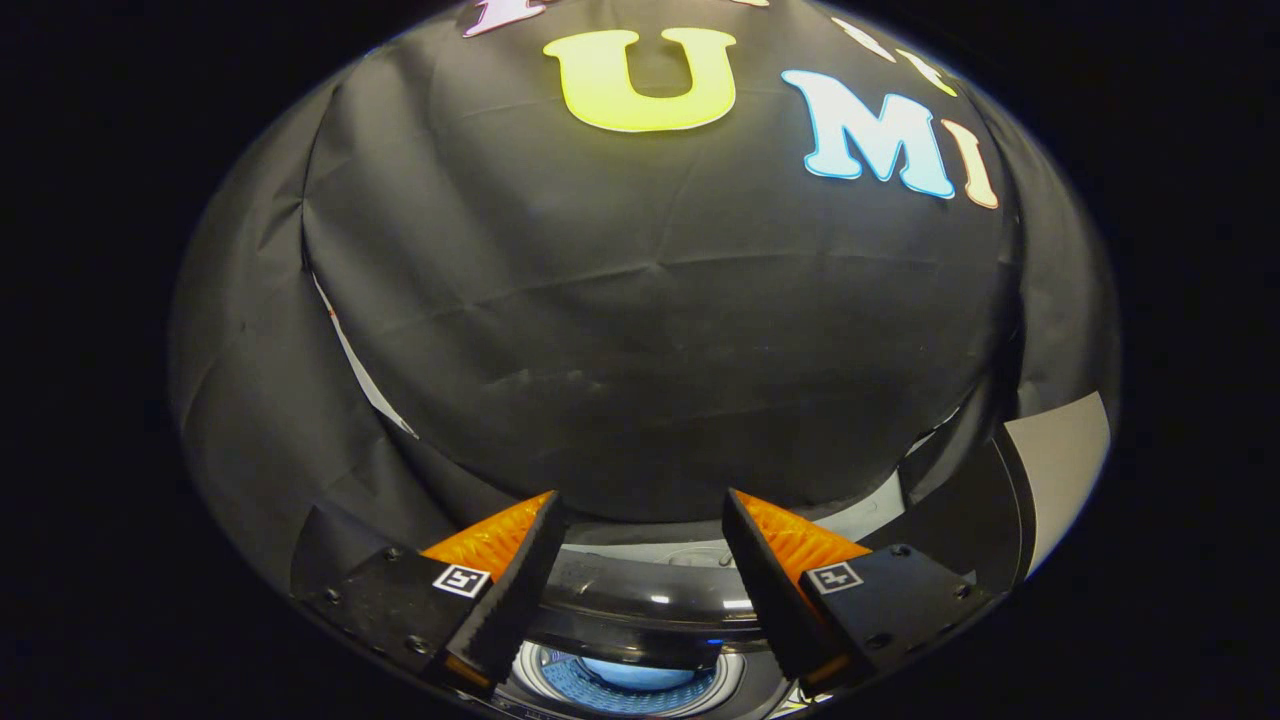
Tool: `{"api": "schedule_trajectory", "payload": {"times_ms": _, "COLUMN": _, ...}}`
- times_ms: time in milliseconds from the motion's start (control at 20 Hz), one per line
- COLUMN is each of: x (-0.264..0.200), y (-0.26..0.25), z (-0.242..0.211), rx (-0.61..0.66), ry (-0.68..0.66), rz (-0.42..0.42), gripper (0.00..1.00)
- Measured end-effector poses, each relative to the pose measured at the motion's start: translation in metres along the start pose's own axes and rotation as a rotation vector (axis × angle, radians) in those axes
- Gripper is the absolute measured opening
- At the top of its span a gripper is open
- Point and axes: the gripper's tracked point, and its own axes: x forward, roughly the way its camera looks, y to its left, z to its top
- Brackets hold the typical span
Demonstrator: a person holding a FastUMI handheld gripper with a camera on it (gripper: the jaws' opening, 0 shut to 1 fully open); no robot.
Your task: Put the clothes into the washing machine and then close the washing machine lid.
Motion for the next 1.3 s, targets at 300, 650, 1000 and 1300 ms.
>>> {"api": "schedule_trajectory", "payload": {"times_ms": 300, "x": -0.009, "y": 0.001, "z": -0.003, "rx": -0.012, "ry": -0.044, "rz": -0.011, "gripper": 0.99}}
{"api": "schedule_trajectory", "payload": {"times_ms": 650, "x": -0.022, "y": 0.003, "z": -0.008, "rx": -0.023, "ry": -0.099, "rz": -0.017, "gripper": 0.99}}
{"api": "schedule_trajectory", "payload": {"times_ms": 1000, "x": -0.036, "y": 0.005, "z": -0.018, "rx": -0.027, "ry": -0.129, "rz": -0.022, "gripper": 0.99}}
{"api": "schedule_trajectory", "payload": {"times_ms": 1300, "x": -0.046, "y": 0.009, "z": -0.027, "rx": -0.034, "ry": -0.166, "rz": -0.028, "gripper": 0.99}}
